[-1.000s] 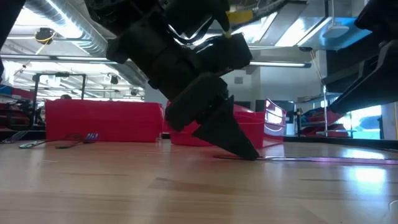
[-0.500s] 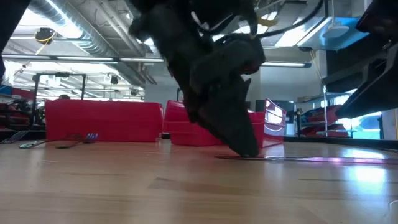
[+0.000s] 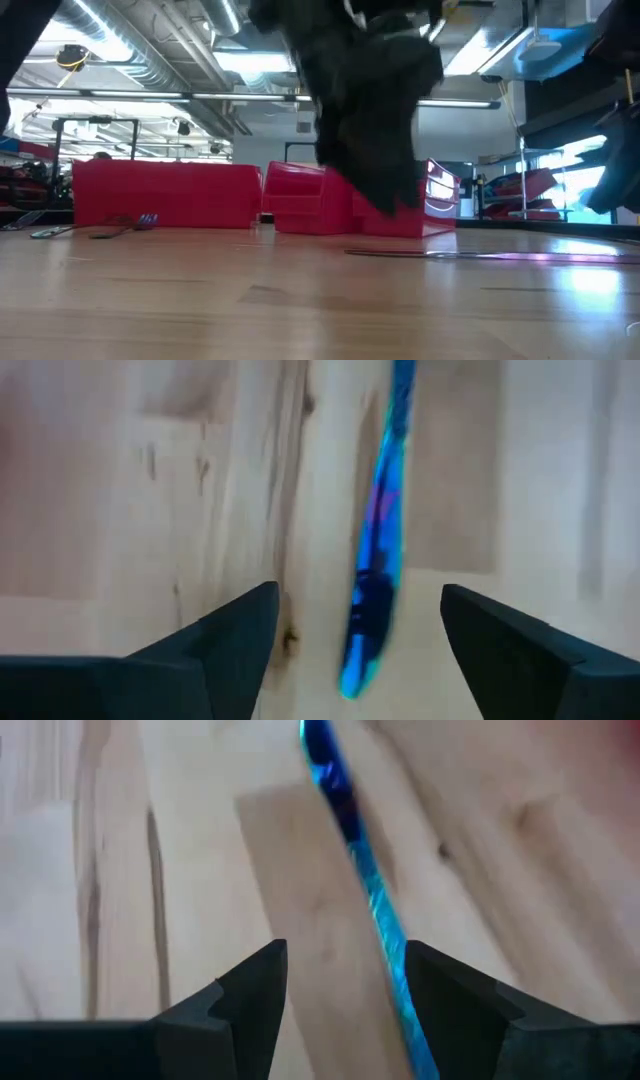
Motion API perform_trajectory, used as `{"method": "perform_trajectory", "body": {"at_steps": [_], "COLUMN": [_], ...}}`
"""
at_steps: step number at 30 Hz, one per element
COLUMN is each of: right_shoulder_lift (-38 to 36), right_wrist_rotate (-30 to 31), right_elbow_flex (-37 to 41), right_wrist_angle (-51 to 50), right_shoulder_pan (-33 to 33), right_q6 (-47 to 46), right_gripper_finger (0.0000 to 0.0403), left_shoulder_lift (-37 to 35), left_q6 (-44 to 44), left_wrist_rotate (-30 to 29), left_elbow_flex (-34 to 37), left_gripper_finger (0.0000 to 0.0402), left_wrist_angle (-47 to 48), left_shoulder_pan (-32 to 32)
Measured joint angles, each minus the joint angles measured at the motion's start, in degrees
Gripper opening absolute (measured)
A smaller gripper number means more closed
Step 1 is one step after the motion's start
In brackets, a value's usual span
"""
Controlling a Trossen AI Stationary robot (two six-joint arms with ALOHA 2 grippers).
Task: Sort silverware
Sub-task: Put the blue table knife into the right red bin
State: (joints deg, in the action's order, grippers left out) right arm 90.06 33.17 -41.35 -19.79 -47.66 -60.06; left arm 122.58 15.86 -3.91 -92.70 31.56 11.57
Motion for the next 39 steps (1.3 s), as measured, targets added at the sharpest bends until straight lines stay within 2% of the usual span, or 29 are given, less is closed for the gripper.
{"method": "perform_trajectory", "body": {"at_steps": [4,14,24,33,39], "right_shoulder_lift": [0.00,-0.04,-0.02,-0.02,-0.02], "right_wrist_rotate": [-2.70,-3.01,-2.98,-2.80,-2.80], "right_elbow_flex": [-1.62,-2.59,-2.59,-2.59,-2.59], "right_wrist_angle": [-2.89,-4.54,-5.41,-5.90,-6.16], "right_shoulder_pan": [0.02,0.00,0.00,0.00,0.07], "right_q6": [-0.29,-0.23,0.12,0.36,0.34], "right_gripper_finger": [0.0189,0.0189,0.0189,0.0188,0.0188], "left_shoulder_lift": [3.61,11.30,11.90,11.94,11.96], "left_q6": [-2.53,-8.98,-10.36,-8.74,-7.68], "left_wrist_rotate": [0.14,0.13,-0.37,-4.99,-1.42], "left_elbow_flex": [-3.46,-14.72,-14.91,-14.76,-14.76], "left_gripper_finger": [0.0267,0.0259,0.0239,0.0239,0.0233], "left_wrist_angle": [1.92,9.28,10.71,11.48,12.83], "left_shoulder_pan": [0.69,0.64,1.16,3.45,2.69]}}
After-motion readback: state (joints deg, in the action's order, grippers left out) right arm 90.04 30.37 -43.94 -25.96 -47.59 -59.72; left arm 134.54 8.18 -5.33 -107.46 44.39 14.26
